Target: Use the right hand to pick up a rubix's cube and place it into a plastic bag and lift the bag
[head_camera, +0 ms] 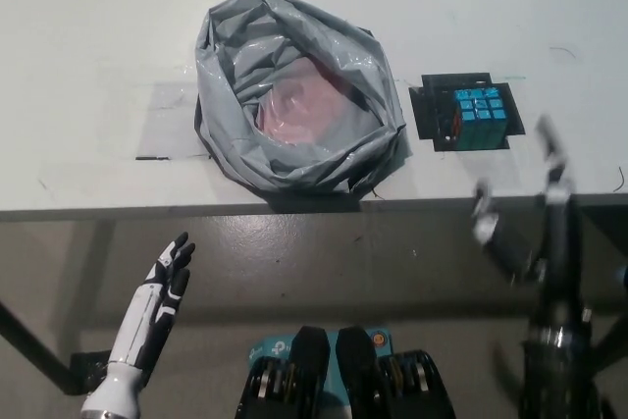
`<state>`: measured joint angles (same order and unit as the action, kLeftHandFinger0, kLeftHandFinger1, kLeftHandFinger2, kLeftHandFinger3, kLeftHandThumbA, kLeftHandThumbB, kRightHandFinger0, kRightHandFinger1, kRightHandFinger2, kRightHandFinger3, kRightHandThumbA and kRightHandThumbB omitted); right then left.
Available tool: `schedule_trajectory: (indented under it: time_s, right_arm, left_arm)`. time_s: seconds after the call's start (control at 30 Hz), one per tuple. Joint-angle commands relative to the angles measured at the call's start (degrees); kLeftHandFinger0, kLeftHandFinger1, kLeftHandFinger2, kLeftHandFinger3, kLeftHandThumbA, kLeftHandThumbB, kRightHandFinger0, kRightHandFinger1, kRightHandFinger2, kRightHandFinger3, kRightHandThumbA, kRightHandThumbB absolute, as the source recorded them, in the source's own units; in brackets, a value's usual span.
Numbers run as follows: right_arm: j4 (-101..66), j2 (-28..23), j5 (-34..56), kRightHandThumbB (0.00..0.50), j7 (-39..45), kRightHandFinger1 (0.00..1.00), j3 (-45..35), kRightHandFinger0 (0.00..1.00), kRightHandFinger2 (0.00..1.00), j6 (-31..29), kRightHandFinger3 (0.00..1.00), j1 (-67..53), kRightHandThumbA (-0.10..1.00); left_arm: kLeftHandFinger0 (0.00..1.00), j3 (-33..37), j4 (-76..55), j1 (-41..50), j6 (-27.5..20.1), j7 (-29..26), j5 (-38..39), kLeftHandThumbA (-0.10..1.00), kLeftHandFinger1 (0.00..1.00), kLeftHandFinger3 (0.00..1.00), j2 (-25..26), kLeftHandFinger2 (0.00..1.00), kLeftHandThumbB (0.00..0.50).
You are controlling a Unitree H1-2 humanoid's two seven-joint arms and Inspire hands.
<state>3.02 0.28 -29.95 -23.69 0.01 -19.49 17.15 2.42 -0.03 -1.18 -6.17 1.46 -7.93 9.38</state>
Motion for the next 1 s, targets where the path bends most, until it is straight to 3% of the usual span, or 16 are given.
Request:
schedule_trajectory:
  time_s: [0.0,0.17,0.47,0.67,0.97]
  right_arm:
    - [1.7,0.5,-4.5,0.279,-5.8,1.0,-1.7,1.0,1.0,2.0,1.0,8.1,0.72]
    - [10.2,0.7,-2.9,0.342,-5.3,1.0,-3.4,1.0,1.0,9.1,1.0,18.6,0.89]
    - [21.3,0.1,-1.5,0.381,-6.3,1.0,-4.2,1.0,1.0,16.7,1.0,29.0,0.76]
    - [29.0,-0.8,-0.3,0.415,-6.8,1.0,-4.0,1.0,1.0,18.7,1.0,33.1,0.8]
    - [36.2,-1.4,3.1,0.429,-6.1,1.0,-4.6,1.0,1.0,20.1,1.0,35.1,0.77]
  left_arm:
    - [1.0,0.4,-2.3,-0.8,-3.7,-0.3,-2.4,1.0,1.0,1.0,1.1,1.0,0.086]
    - [1.0,0.1,-2.3,-0.9,-3.9,-0.3,-2.2,1.0,1.0,1.0,0.7,1.0,0.097]
    - [1.0,0.5,-2.8,-0.9,-3.8,-0.1,-3.4,1.0,1.0,1.0,0.7,1.0,0.087]
    - [1.0,0.5,-2.9,-0.9,-3.9,-0.2,-3.9,1.0,1.0,1.0,0.6,1.0,0.079]
    - [1.0,0.4,-3.0,-0.9,-3.8,-0.1,-4.2,1.0,1.0,1.0,0.6,1.0,0.096]
